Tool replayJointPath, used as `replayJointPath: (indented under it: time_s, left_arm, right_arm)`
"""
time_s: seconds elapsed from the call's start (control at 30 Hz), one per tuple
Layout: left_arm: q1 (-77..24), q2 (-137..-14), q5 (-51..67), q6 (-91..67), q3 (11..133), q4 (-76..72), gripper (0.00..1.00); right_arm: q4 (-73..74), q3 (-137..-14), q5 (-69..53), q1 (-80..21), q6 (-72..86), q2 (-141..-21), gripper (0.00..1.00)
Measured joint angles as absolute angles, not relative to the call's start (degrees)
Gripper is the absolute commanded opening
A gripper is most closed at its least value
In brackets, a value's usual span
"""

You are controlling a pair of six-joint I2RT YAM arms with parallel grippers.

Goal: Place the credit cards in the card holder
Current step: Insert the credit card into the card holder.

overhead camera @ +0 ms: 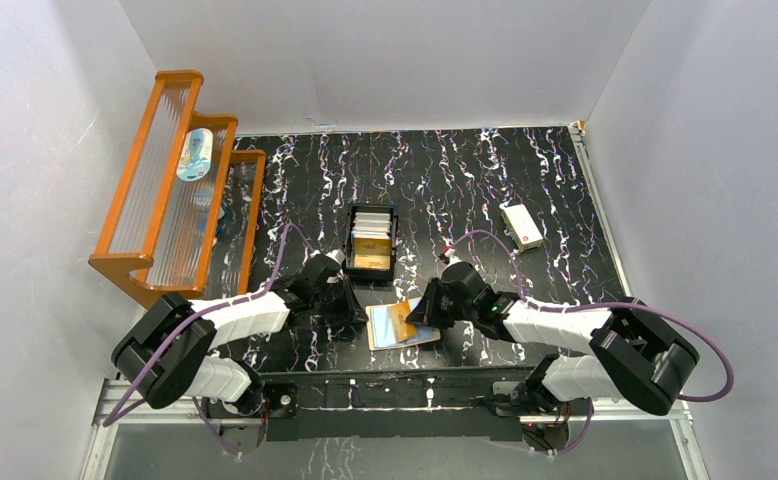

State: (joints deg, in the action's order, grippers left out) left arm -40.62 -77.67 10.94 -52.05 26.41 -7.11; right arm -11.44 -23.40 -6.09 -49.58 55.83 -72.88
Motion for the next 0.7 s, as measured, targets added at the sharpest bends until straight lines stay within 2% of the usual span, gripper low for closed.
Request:
replayJointPath:
  time_s: [0.07,0.2,0.37,0.7]
  left_arm:
    - [-40.62,-77.69,10.92,-52.12,26.41,-7.11,0.06]
    - [-40.73,-77.71,10.87,-52.14,26.44,-7.2,0.06]
    - [-40.82,-77.93,10.7,-52.12,26.94,-6.59,0.06]
    - [-41.08,-78.19,10.41,-52.12,27.44,-5.96,0.06]
  right_arm:
    - [-11.38,-23.4,-5.87,-49.78,56.25,-73.17,0.27]
    - [-9.1,-23.57,-5.56,-50.41,56.51,-74.52,0.35]
    - [-6.42,-25.23,-4.54,-51.07,55.13,-74.48,0.29]
    - [-4.4,-28.4,-4.71,-52.45,53.34,-77.67,0.28]
